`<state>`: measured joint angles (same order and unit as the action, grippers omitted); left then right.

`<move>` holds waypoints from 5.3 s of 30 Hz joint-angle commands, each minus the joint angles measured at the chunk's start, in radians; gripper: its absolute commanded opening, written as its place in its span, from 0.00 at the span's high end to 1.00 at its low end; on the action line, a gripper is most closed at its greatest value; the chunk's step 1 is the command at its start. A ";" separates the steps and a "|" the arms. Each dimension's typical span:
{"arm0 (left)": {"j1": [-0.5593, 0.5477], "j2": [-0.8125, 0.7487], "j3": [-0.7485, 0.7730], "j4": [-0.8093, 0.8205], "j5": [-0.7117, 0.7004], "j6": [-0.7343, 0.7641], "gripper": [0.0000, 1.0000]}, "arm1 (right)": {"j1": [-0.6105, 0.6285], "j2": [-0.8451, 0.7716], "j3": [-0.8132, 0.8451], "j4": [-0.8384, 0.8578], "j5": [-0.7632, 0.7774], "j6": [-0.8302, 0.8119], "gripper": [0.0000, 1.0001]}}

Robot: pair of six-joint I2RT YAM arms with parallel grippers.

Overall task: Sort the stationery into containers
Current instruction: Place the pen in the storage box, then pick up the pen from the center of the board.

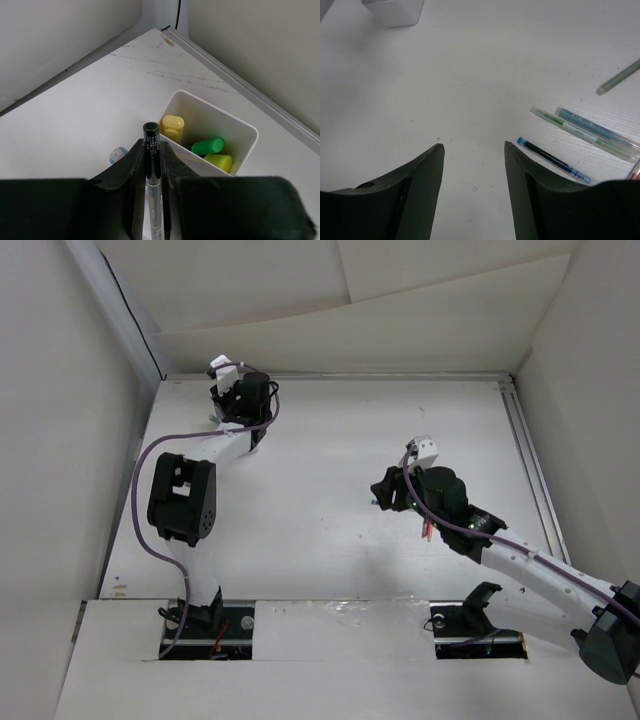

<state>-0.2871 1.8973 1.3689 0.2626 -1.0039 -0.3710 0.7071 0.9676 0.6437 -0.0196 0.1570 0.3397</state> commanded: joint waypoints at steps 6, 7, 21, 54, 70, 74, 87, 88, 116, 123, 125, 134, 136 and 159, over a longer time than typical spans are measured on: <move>-0.001 0.005 0.019 0.075 -0.022 0.032 1.00 | -0.003 -0.021 -0.003 0.063 0.010 -0.001 0.42; -0.001 0.005 0.019 0.075 -0.031 0.032 1.00 | -0.003 -0.021 -0.012 0.063 0.019 -0.001 0.42; -0.001 0.026 0.009 0.095 -0.032 0.041 0.81 | -0.003 -0.030 -0.012 0.063 0.042 -0.001 0.41; -0.432 -0.454 -0.451 0.199 0.554 -0.338 0.79 | -0.346 0.572 0.332 -0.138 0.196 0.165 0.42; -0.460 -0.600 -0.672 0.236 0.766 -0.327 0.78 | -0.405 0.778 0.402 -0.022 0.064 0.176 0.49; -0.460 -0.609 -0.672 0.236 0.794 -0.316 0.78 | -0.405 0.796 0.429 -0.032 0.082 0.186 0.57; -0.460 -0.670 -0.700 0.254 0.895 -0.307 0.77 | -0.405 0.882 0.550 -0.130 0.111 0.217 0.66; -0.460 -0.670 -0.700 0.254 0.895 -0.307 0.77 | -0.405 0.882 0.563 -0.131 0.111 0.228 0.66; -0.423 -0.846 -0.748 0.240 0.979 -0.335 0.74 | -0.342 0.898 0.582 -0.259 0.190 0.386 0.60; -0.423 -0.880 -0.757 0.240 0.970 -0.335 0.73 | -0.363 0.919 0.623 -0.304 0.164 0.435 0.60; -0.423 -0.891 -0.757 0.231 0.970 -0.335 0.73 | -0.354 0.907 0.610 -0.304 0.179 0.459 0.63; -0.423 -0.883 -0.766 0.242 0.979 -0.335 0.72 | -0.345 0.916 0.629 -0.325 0.213 0.469 0.65; -0.423 -0.883 -0.766 0.242 0.979 -0.335 0.72 | -0.345 0.927 0.629 -0.316 0.191 0.479 0.66; -0.414 -0.874 -0.757 0.233 0.940 -0.335 0.69 | -0.305 0.947 0.573 -0.247 0.188 0.481 1.00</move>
<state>-0.7082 1.0344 0.6109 0.4625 -0.0406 -0.7120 0.3794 1.9224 1.2346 -0.2901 0.3187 0.8341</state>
